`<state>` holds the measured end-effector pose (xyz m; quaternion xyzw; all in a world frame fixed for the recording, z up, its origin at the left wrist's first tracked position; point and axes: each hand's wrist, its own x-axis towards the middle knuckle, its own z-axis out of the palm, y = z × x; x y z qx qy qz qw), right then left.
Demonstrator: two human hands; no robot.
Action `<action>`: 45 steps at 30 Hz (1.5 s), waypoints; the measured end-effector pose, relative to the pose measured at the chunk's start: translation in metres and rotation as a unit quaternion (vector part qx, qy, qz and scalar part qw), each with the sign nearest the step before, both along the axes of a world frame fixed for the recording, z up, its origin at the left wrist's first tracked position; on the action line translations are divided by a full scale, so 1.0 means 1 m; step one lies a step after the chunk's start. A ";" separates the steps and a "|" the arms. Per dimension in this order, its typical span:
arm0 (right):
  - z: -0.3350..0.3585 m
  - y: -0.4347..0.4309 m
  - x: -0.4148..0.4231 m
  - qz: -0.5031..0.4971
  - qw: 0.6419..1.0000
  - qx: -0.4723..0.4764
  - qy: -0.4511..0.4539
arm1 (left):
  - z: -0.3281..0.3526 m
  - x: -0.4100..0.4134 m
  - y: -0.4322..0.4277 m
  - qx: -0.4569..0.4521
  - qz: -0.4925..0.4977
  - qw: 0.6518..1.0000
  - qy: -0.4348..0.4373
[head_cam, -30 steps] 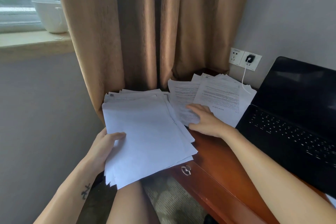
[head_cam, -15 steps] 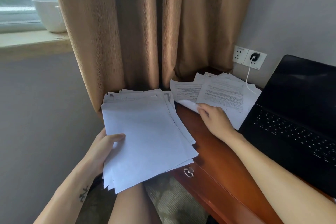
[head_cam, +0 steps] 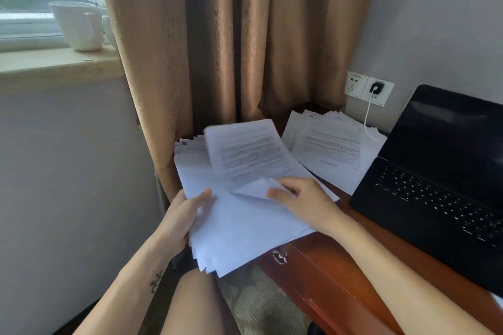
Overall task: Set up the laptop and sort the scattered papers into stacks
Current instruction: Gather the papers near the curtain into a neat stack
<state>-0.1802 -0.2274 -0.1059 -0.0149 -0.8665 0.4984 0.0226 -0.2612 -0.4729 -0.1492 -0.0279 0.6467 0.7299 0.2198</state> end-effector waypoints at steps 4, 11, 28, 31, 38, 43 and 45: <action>-0.006 0.006 0.004 0.028 0.998 -0.060 -0.024 | 0.003 0.002 0.001 -0.002 -0.015 1.000 0.005; -0.011 0.049 -0.025 -0.171 0.959 0.209 -0.081 | -0.003 0.001 0.001 -0.036 -0.008 0.999 0.015; -0.025 0.014 -0.003 -0.173 0.980 0.098 0.008 | -0.006 0.002 0.003 0.035 -0.009 0.999 0.023; -0.043 -0.005 -0.012 -0.188 0.960 0.208 0.012 | -0.004 0.000 0.001 0.030 -0.029 0.999 0.020; -0.037 -0.013 -0.014 -0.194 0.957 0.212 -0.046 | -0.004 0.003 0.003 0.012 0.020 0.998 0.067; -0.009 0.009 -0.019 -0.159 0.984 0.040 -0.067 | 0.004 0.012 0.004 0.029 0.040 0.985 0.162; 0.010 0.017 -0.022 -0.114 0.987 -0.097 -0.063 | 0.014 0.013 0.006 0.050 0.037 0.977 0.203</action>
